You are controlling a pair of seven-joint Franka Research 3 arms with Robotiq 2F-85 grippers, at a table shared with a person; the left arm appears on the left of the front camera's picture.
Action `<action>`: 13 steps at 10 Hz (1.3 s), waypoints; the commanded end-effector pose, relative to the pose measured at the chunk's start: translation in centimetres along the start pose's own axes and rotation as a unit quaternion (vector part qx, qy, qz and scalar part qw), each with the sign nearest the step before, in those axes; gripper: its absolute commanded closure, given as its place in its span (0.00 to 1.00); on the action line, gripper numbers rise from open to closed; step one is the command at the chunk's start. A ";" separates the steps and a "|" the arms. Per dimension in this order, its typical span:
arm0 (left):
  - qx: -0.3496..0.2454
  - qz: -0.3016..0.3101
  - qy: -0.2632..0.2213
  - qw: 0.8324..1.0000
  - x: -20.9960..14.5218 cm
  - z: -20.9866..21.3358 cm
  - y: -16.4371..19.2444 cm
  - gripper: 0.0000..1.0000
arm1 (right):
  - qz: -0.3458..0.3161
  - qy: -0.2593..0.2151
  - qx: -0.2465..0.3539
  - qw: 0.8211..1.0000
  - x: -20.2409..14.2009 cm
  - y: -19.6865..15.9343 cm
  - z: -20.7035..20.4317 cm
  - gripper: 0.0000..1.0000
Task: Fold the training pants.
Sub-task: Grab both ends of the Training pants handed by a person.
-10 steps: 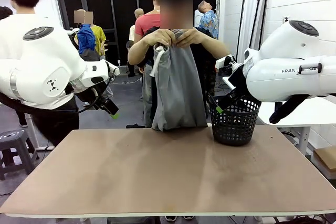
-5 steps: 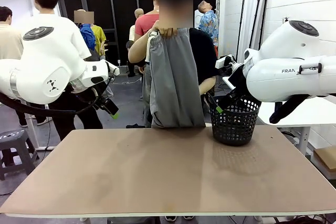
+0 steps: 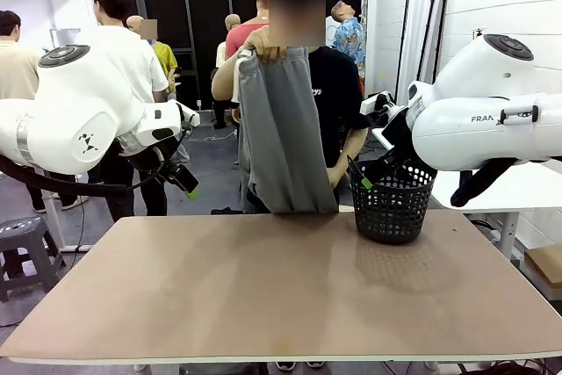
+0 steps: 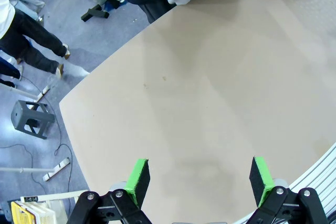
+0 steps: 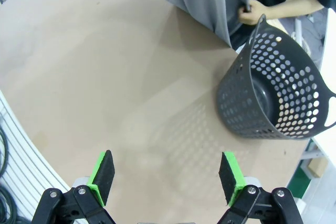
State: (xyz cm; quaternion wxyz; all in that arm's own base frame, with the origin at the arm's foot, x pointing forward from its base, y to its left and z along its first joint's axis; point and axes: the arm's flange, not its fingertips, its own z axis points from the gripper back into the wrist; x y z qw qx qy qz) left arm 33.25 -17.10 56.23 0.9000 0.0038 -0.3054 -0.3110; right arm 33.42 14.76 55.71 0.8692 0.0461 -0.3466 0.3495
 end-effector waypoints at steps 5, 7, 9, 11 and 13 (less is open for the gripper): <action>-0.002 -0.002 0.000 1.000 0.1 0.0 0.1 0.00 | 0.000 0.000 0.001 1.000 0.0 -0.1 0.0 0.00; -0.002 -0.002 0.000 1.000 0.1 0.0 0.1 0.00 | 0.000 0.000 0.001 1.000 0.0 -0.1 0.0 0.00; -0.002 -0.002 0.000 1.000 0.1 0.0 0.1 0.00 | 0.000 0.000 0.001 1.000 0.0 -0.1 0.0 0.00; -0.002 -0.002 0.000 1.000 0.1 0.0 0.1 0.00 | 0.000 0.000 0.001 1.000 0.0 -0.1 0.0 0.00; -0.002 -0.002 0.000 1.000 0.1 0.0 0.1 0.00 | 0.000 0.000 0.001 1.000 0.0 -0.1 0.0 0.00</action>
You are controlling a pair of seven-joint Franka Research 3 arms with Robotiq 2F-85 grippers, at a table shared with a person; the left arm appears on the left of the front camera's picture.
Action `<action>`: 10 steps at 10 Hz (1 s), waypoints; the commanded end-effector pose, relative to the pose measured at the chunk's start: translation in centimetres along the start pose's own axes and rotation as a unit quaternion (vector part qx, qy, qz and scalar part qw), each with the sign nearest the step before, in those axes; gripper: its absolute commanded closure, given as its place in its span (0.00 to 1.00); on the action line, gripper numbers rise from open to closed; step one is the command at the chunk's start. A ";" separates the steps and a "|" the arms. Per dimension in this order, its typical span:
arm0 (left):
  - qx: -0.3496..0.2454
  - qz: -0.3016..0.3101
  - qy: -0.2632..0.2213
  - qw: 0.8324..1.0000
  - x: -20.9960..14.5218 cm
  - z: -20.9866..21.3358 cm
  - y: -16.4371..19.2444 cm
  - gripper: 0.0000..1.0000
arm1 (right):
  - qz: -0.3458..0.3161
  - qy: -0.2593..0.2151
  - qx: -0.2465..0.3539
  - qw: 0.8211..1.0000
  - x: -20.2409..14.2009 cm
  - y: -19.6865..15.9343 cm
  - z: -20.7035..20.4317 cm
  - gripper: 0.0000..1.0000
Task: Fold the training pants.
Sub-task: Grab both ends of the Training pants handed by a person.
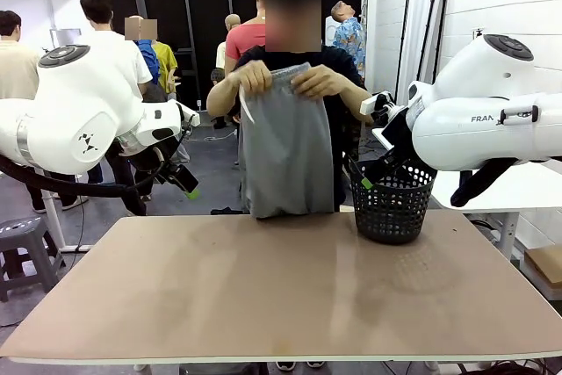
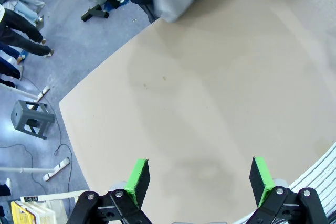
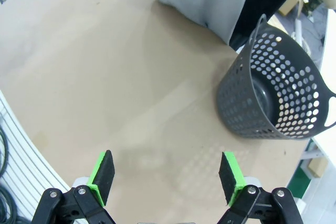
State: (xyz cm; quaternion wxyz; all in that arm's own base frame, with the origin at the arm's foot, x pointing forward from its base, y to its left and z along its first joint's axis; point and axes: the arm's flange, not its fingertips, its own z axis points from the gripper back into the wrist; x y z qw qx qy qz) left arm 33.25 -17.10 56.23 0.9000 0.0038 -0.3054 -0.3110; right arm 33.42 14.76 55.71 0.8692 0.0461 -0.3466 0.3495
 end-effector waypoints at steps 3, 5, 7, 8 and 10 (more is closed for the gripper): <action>-0.002 -0.002 0.000 1.000 0.1 0.0 0.1 0.00 | 0.000 0.000 0.001 1.000 0.0 -0.1 0.0 0.00; -0.002 -0.002 0.000 1.000 0.1 0.0 0.1 0.00 | 0.000 0.000 0.001 1.000 0.0 -0.1 0.0 0.00; -0.002 -0.002 0.000 1.000 0.1 0.0 0.1 0.00 | 0.000 0.000 0.001 1.000 0.0 -0.1 0.0 0.00; -0.002 -0.002 0.000 1.000 0.1 0.0 0.1 0.00 | 0.000 0.000 0.001 1.000 0.0 -0.1 0.0 0.00; -0.002 -0.002 0.000 1.000 0.1 0.0 0.1 0.00 | 0.000 0.000 0.001 1.000 0.0 -0.1 0.0 0.00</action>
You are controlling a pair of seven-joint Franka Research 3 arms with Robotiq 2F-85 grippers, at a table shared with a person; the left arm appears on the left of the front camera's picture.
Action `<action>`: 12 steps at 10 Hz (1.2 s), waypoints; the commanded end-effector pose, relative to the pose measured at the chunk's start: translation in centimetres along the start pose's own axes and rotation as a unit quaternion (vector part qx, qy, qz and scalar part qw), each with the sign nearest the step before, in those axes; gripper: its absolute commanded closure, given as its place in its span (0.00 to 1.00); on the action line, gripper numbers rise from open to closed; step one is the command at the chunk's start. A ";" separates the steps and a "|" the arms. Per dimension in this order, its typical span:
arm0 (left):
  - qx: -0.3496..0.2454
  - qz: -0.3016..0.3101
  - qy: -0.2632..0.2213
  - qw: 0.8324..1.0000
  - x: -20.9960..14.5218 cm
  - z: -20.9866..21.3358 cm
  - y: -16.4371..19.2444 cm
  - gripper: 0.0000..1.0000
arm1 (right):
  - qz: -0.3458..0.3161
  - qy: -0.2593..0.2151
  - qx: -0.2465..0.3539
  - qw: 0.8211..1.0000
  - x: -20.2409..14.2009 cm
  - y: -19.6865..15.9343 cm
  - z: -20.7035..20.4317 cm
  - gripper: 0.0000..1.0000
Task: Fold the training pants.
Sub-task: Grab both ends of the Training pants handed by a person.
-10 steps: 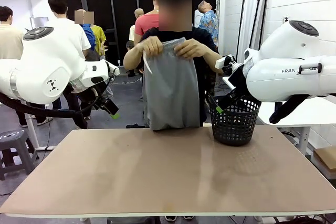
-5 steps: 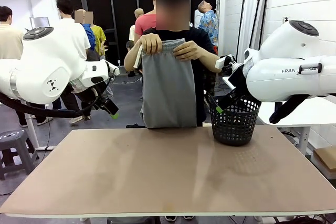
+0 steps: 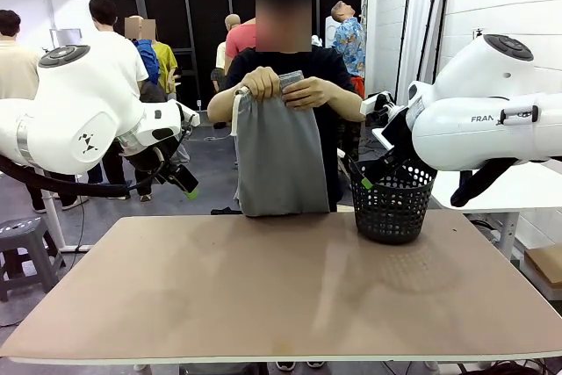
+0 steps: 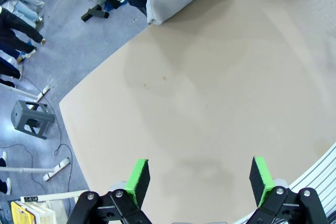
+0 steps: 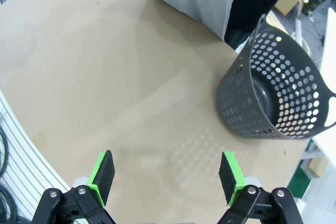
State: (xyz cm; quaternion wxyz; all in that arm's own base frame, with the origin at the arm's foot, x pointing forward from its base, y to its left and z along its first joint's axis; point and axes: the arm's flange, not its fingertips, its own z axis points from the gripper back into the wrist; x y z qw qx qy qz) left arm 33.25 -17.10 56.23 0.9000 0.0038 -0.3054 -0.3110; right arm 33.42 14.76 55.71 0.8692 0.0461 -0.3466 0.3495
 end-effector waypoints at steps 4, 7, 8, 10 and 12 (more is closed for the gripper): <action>-0.002 -0.002 0.000 1.000 0.1 0.0 0.1 0.00 | 0.000 0.000 0.001 1.000 0.0 -0.1 0.0 0.00; -0.002 -0.002 0.000 1.000 0.1 0.0 0.1 0.00 | 0.000 0.000 0.001 1.000 0.0 -0.1 0.0 0.00; -0.002 -0.002 0.000 1.000 0.1 0.0 0.1 0.00 | 0.000 0.000 0.001 1.000 0.0 -0.1 0.0 0.00; -0.002 -0.002 0.000 1.000 0.1 0.0 0.1 0.00 | 0.000 0.000 0.001 1.000 0.0 -0.1 0.0 0.00; -0.002 -0.002 0.000 1.000 0.1 0.0 0.1 0.00 | 0.000 0.000 0.001 1.000 0.0 -0.1 0.0 0.00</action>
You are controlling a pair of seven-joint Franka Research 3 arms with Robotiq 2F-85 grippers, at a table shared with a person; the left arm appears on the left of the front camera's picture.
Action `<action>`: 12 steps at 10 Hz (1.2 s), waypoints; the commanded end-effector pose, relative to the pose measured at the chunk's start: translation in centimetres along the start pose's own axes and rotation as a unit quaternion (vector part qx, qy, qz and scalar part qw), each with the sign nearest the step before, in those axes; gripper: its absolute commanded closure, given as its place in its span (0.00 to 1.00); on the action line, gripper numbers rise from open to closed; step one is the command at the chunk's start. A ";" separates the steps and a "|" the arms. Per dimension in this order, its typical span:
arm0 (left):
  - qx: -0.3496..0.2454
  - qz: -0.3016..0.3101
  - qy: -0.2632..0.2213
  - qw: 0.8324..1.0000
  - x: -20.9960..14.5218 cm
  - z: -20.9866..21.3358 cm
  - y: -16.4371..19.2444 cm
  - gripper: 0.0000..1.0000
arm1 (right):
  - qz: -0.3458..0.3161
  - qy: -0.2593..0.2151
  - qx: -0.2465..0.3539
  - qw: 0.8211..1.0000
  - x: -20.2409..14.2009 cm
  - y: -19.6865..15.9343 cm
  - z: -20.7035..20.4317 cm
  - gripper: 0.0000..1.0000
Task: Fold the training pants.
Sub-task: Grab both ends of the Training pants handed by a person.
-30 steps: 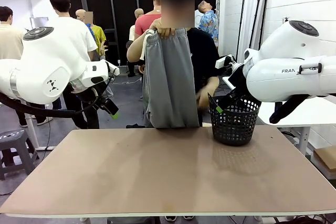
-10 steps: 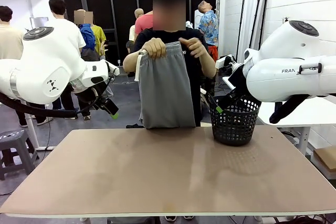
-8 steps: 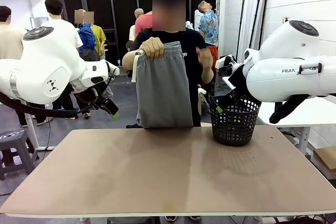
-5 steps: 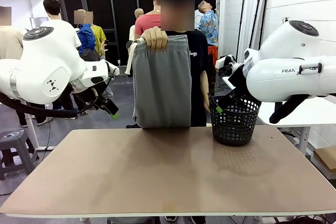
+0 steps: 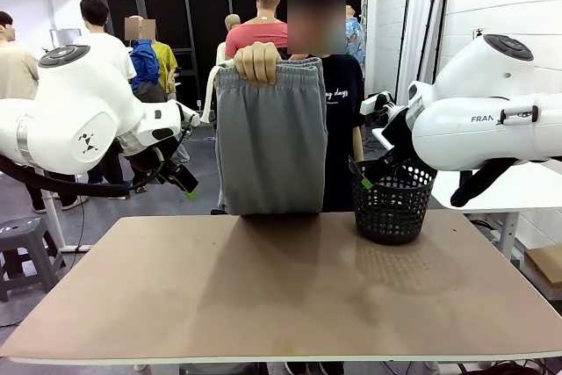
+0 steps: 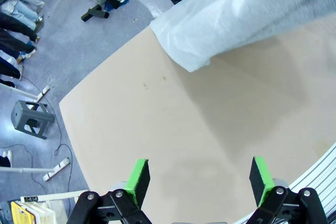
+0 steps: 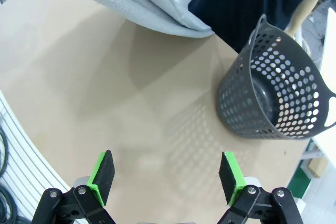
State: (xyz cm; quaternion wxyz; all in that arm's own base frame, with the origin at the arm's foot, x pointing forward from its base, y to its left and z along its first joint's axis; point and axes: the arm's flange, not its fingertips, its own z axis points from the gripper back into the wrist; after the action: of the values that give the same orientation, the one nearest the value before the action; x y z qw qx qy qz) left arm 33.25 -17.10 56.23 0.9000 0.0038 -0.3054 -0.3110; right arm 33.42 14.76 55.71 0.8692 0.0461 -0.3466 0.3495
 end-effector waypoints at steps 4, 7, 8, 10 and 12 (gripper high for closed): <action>-0.002 -0.002 0.000 1.000 0.1 0.0 0.1 0.00 | 0.000 0.000 0.001 1.000 0.0 -0.1 0.0 0.00; -0.002 -0.002 0.000 1.000 0.1 0.0 0.1 0.00 | 0.000 0.000 0.001 1.000 0.0 -0.1 0.0 0.00; -0.002 -0.002 0.000 1.000 0.1 0.0 0.1 0.00 | 0.000 0.000 0.001 1.000 0.0 -0.1 0.0 0.00; 0.009 -0.037 0.008 0.999 -0.2 0.3 0.2 0.00 | 0.043 0.003 0.010 0.999 -0.1 -0.3 0.0 0.00; 0.006 -0.129 0.032 0.991 -0.5 1.0 0.9 0.00 | 0.135 0.010 0.018 0.991 0.0 -1.3 0.2 0.00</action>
State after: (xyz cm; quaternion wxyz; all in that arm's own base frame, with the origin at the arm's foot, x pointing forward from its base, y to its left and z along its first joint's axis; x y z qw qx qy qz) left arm 33.03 -16.81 56.19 0.8815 0.0389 -0.2885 -0.3719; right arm 33.47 14.60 55.58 0.8421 0.0221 -0.3411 0.4172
